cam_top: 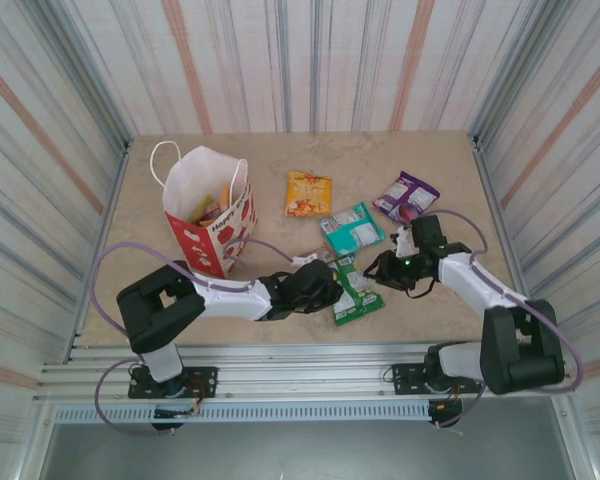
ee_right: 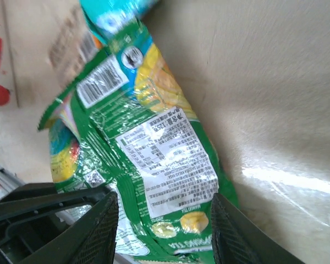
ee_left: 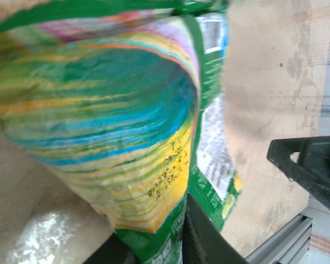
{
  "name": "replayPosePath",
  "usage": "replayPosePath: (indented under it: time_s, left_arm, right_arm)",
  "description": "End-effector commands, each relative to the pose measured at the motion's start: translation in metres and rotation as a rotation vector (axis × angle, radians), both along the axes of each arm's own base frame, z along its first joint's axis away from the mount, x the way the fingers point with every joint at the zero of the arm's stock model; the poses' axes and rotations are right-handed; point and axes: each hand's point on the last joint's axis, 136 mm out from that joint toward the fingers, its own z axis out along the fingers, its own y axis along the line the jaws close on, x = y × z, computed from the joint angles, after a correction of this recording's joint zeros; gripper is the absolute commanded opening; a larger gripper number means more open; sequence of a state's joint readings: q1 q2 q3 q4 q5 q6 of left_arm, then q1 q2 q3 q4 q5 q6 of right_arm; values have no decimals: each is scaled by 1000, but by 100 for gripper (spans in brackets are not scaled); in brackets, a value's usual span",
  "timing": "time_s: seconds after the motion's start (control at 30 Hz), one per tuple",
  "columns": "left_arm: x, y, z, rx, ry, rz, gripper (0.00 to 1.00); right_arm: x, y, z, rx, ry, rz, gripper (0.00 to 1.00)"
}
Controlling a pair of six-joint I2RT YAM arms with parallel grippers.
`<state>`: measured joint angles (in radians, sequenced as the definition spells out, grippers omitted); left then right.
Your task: Place the snacks into the paper bag
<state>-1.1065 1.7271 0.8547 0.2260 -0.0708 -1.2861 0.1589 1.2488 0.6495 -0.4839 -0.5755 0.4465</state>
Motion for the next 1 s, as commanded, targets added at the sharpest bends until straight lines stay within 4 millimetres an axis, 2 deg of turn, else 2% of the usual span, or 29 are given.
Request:
replayPosePath:
  time_s: [0.0,0.17,0.23,0.37,0.57,0.77,0.97]
  left_arm:
    - [0,4,26,74,-86,-78,13]
    - [1,4,49,127,-155,-148,7]
    - [4,3,65,160,-195,-184,6]
    - [7,-2,102,202,-306,-276,5]
    - [13,-3,172,284,-506,-411,0]
    - [23,11,235,360,-657,-510,0]
    - [47,43,285,443,-752,-523,0]
  right_arm:
    - [-3,-16,14,-28,-24,-77,47]
    - [-3,-32,34,-39,-110,-149,48]
    - [-4,-36,44,-34,-155,-175,48]
    - [-2,-38,58,-15,-241,-204,47]
    - [5,-35,84,49,-384,-241,45]
    - [6,-10,126,159,-564,-121,45]
    - [3,15,155,163,-695,-18,45]
